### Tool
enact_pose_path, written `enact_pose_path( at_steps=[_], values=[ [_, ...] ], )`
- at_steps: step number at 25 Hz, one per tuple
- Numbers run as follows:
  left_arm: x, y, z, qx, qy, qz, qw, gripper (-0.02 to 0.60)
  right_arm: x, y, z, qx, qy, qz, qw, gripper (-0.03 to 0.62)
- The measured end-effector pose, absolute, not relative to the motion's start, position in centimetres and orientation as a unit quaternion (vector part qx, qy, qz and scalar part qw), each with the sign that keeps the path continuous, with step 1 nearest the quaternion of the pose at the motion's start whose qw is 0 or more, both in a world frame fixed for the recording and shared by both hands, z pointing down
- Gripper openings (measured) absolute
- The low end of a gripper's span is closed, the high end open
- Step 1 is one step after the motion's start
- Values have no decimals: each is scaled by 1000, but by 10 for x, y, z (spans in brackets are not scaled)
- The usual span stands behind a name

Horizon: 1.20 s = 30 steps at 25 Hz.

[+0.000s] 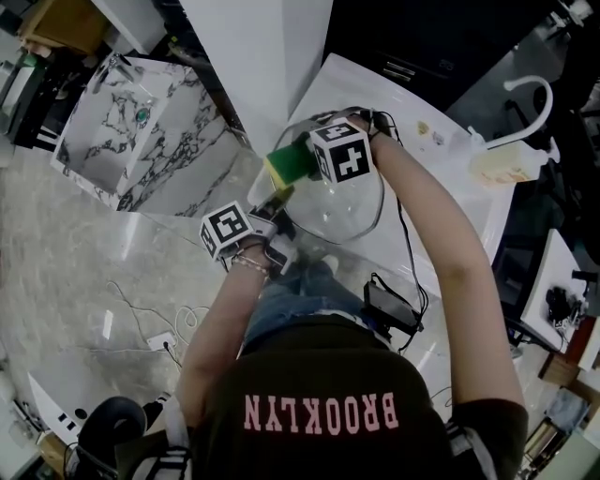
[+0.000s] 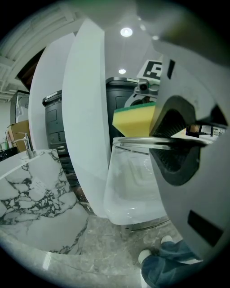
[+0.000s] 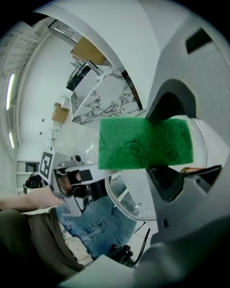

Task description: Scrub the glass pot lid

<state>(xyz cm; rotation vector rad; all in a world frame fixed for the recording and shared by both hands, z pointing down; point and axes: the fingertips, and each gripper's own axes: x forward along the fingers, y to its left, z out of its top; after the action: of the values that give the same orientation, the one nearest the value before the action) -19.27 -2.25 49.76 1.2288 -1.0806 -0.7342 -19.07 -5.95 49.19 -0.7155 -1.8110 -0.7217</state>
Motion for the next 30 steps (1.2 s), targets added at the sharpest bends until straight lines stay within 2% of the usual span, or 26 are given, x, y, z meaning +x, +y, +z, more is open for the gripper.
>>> enact_pose_path(
  at_steps=[30],
  values=[
    [-190,-19,505,524,-476,-328,625,48,-167,-114,524,-279,-798,-157,511,295]
  ],
)
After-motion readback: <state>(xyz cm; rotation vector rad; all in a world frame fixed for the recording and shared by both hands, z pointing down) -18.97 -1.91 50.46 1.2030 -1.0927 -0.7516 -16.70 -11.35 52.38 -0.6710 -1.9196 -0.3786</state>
